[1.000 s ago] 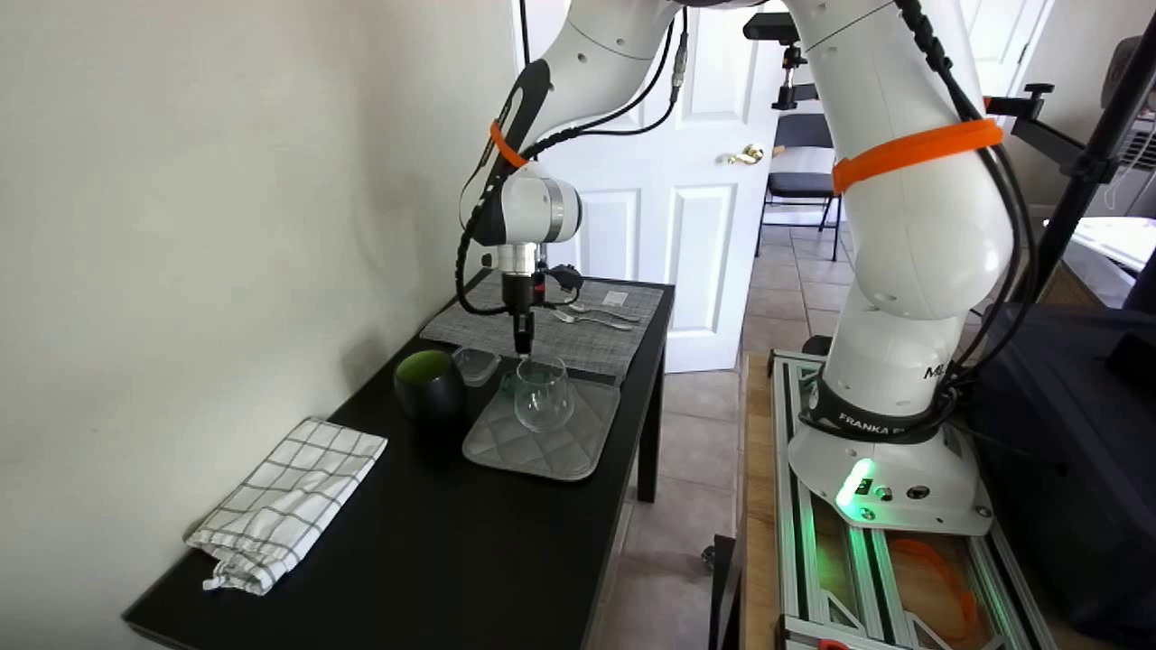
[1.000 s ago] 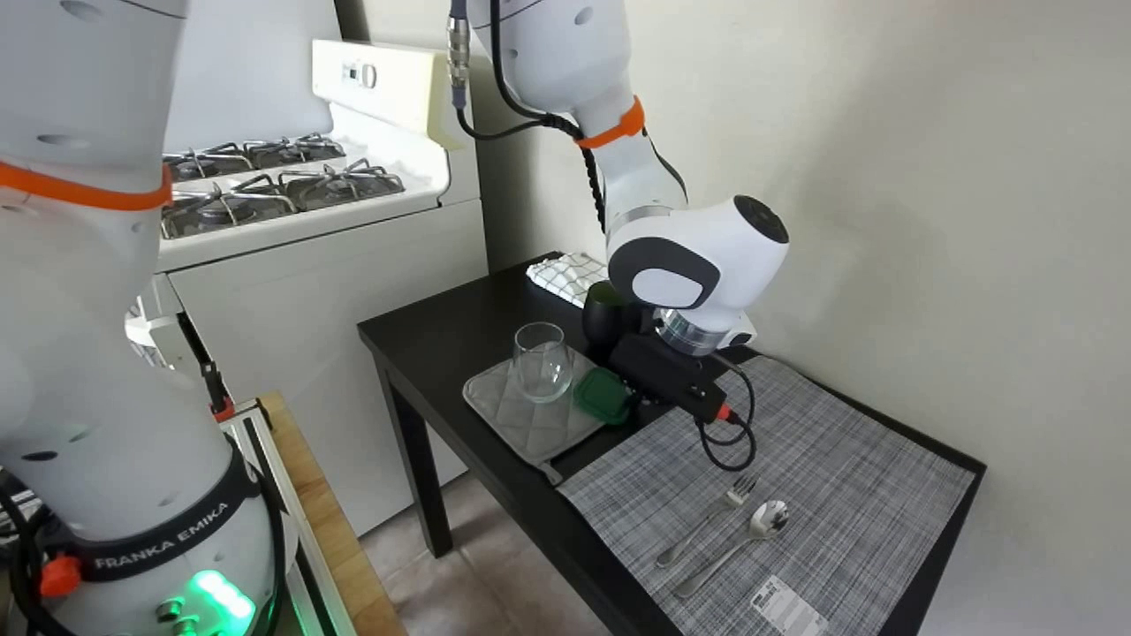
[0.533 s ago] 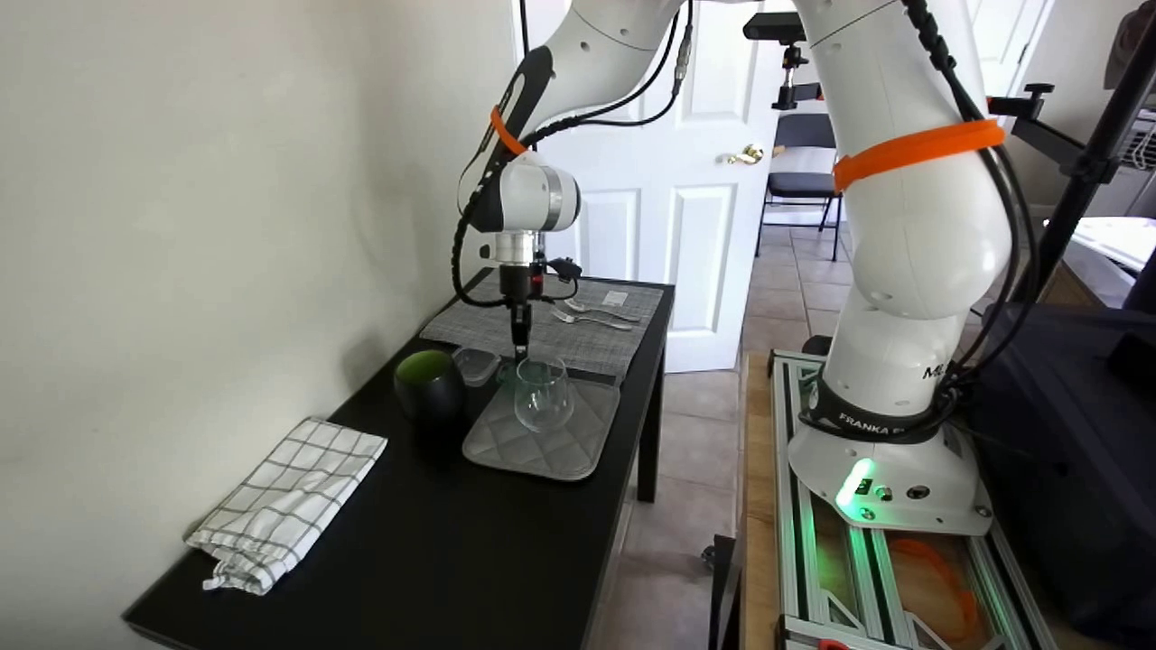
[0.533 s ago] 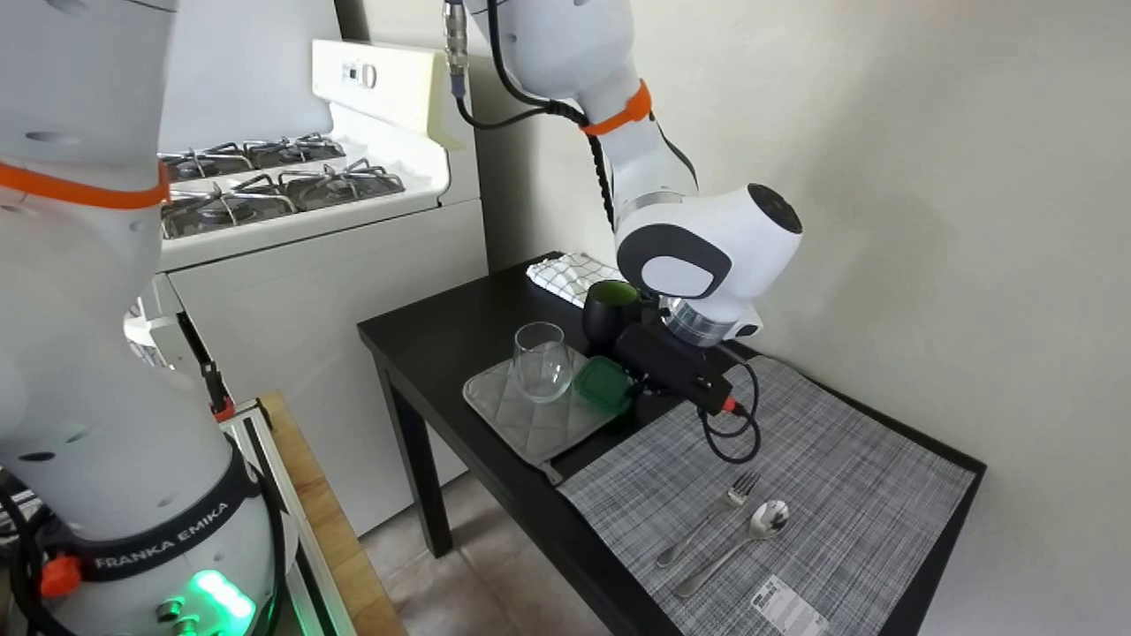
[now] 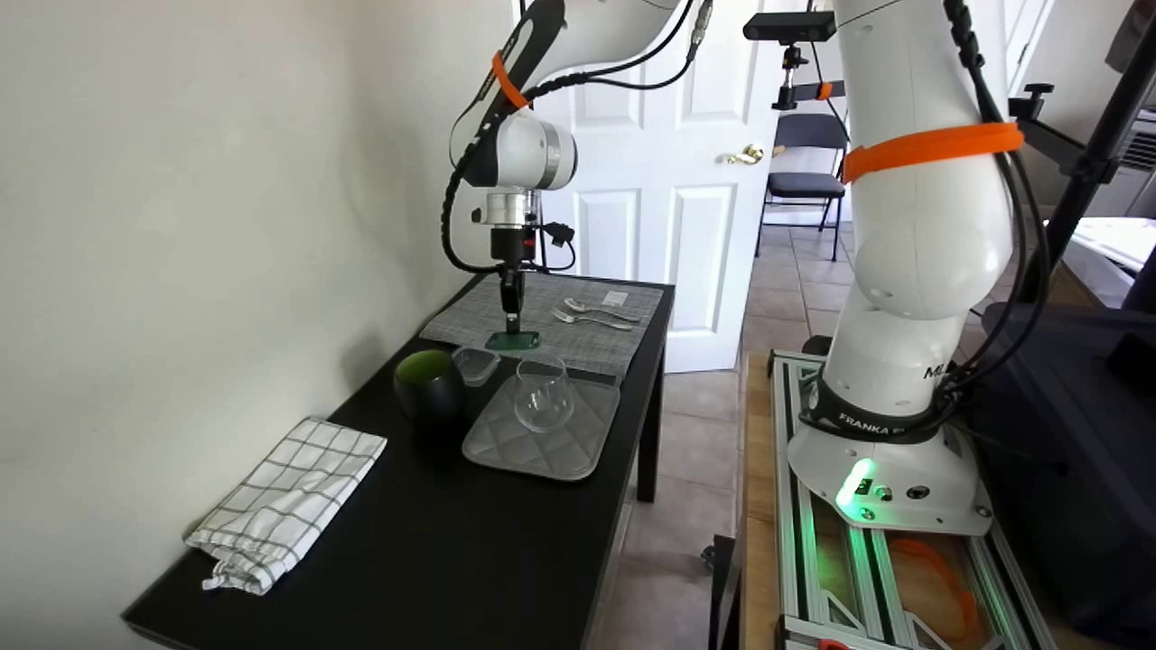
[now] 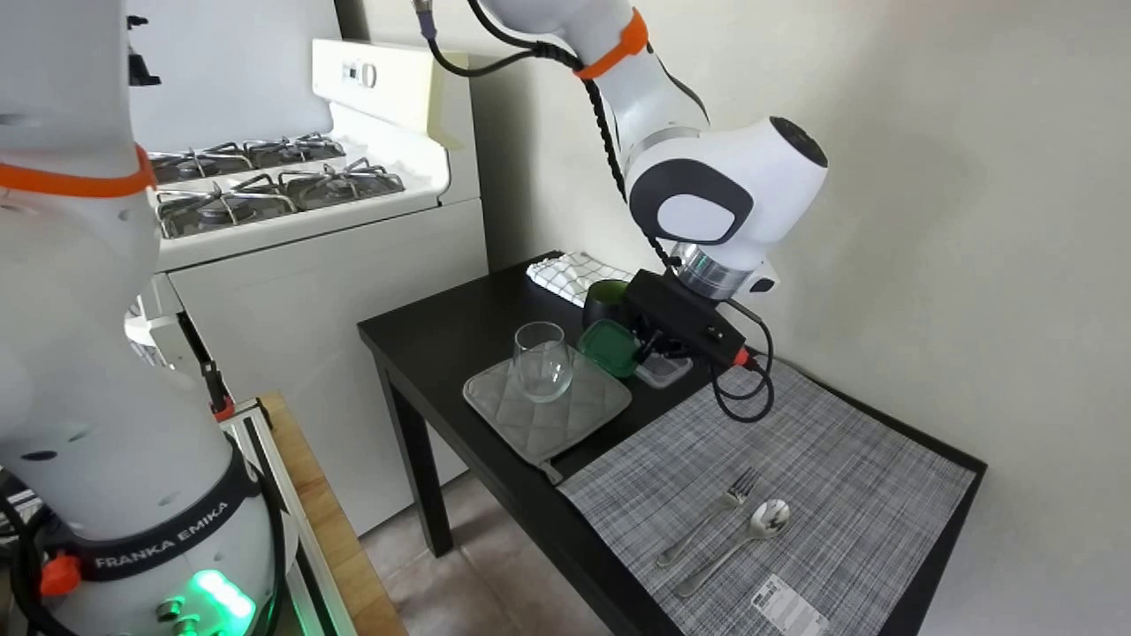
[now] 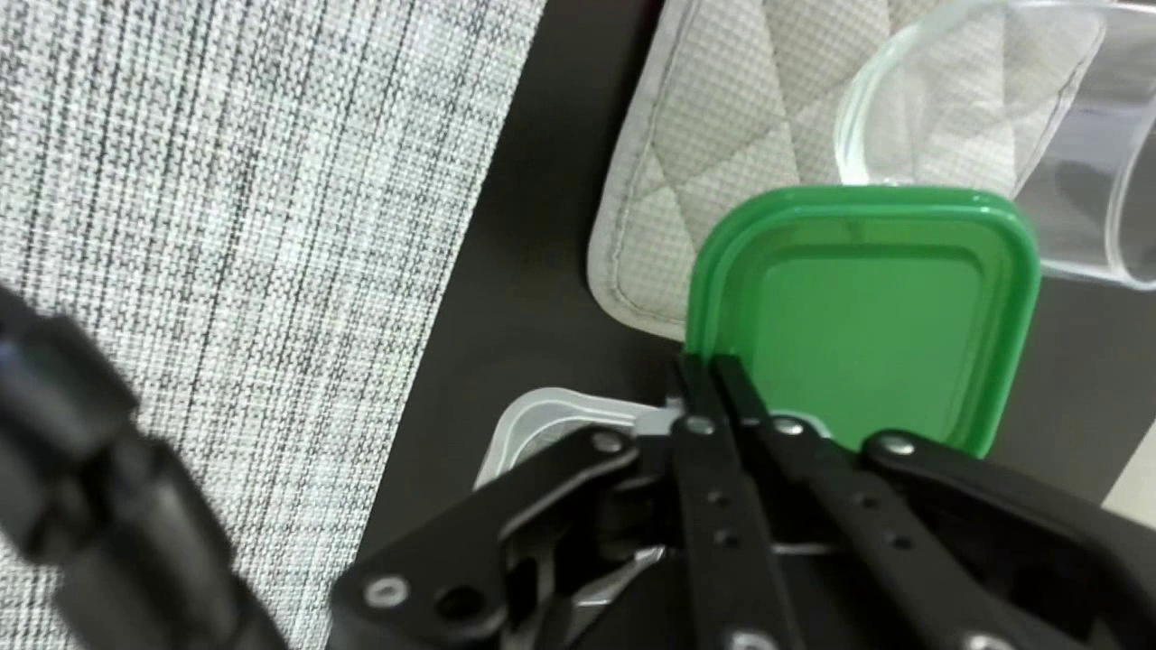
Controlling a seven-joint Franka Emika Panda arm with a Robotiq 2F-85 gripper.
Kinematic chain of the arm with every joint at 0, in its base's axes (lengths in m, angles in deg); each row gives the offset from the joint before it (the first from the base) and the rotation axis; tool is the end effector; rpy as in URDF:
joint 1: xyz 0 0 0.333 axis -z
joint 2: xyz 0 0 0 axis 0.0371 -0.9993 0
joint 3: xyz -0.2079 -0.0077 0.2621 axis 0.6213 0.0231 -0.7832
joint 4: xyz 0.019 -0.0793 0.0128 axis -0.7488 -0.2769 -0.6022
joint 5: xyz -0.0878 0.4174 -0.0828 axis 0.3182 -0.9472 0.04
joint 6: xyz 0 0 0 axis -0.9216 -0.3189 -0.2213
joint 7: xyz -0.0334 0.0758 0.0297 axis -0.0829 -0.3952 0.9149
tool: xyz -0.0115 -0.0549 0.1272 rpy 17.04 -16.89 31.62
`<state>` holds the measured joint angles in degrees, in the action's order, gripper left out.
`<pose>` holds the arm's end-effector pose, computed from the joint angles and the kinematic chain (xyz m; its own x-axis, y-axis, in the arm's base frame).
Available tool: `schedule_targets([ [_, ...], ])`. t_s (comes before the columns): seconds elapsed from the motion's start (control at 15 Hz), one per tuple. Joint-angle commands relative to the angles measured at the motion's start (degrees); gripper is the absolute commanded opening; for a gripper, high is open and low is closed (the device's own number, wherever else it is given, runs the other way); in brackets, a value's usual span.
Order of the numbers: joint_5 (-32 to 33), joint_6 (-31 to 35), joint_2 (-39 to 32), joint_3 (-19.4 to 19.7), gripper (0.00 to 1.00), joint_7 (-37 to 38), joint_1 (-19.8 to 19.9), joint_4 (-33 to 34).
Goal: Put the green lid on the lunchbox
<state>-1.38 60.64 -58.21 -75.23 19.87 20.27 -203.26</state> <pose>0.5573 -0.1614 0.1863 0.9387 0.3350 0.0818 0.3407 -0.8643 -0.3701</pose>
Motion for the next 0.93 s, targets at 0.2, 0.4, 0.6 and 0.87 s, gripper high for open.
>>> schedule_targets([
  [0.2,8.41,-2.08,0.94,3.50,0.01,18.46,-4.24,2.54],
  [0.4,11.66,-1.97,-0.50,3.90,0.01,25.65,-4.99,4.21],
  [0.6,14.45,-0.38,-2.36,3.69,0.01,30.39,-5.47,5.94],
  [0.87,16.04,1.67,-4.92,3.11,0.01,33.58,-5.83,8.40],
])
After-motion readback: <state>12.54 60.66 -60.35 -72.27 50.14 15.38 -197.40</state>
